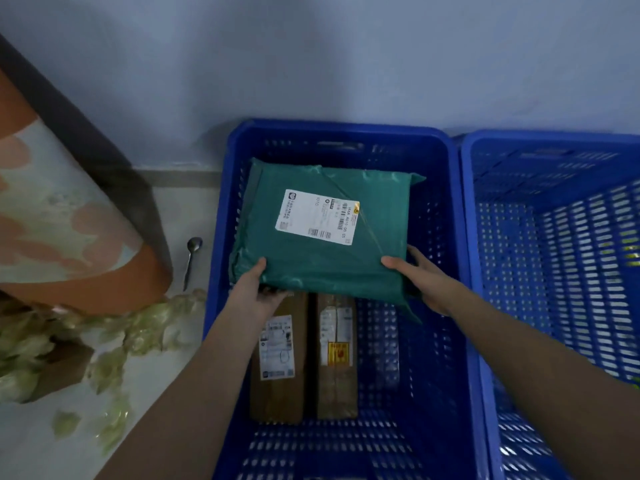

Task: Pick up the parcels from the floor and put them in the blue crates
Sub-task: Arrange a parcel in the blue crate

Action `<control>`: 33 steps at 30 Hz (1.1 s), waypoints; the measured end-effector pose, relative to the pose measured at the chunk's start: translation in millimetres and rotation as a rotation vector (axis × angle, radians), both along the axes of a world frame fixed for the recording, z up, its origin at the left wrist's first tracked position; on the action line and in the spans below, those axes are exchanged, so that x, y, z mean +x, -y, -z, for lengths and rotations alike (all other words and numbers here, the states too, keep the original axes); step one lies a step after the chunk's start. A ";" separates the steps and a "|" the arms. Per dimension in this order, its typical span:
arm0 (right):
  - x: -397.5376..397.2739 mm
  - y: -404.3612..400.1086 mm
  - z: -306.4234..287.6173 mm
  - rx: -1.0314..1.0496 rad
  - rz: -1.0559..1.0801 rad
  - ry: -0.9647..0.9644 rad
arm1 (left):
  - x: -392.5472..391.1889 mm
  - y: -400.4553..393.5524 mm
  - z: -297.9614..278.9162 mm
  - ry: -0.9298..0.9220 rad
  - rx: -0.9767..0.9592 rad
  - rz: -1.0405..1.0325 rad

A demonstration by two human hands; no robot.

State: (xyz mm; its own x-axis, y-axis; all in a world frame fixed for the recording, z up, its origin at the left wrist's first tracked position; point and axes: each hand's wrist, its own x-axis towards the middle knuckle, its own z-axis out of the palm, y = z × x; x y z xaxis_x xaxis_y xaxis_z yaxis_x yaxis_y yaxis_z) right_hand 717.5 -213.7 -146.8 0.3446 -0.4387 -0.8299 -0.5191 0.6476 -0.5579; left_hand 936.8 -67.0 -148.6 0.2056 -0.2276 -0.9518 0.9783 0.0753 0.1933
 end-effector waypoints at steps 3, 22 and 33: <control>15.0 6.8 18.3 -0.042 -0.005 -0.006 | 9.5 16.8 20.7 0.032 0.000 0.006; 43.1 -20.8 52.6 -0.972 -1.119 -0.496 | -10.7 16.5 49.1 1.652 0.611 2.551; 52.4 3.0 38.6 -0.914 -1.188 -0.550 | -11.0 44.6 31.9 1.567 0.746 2.671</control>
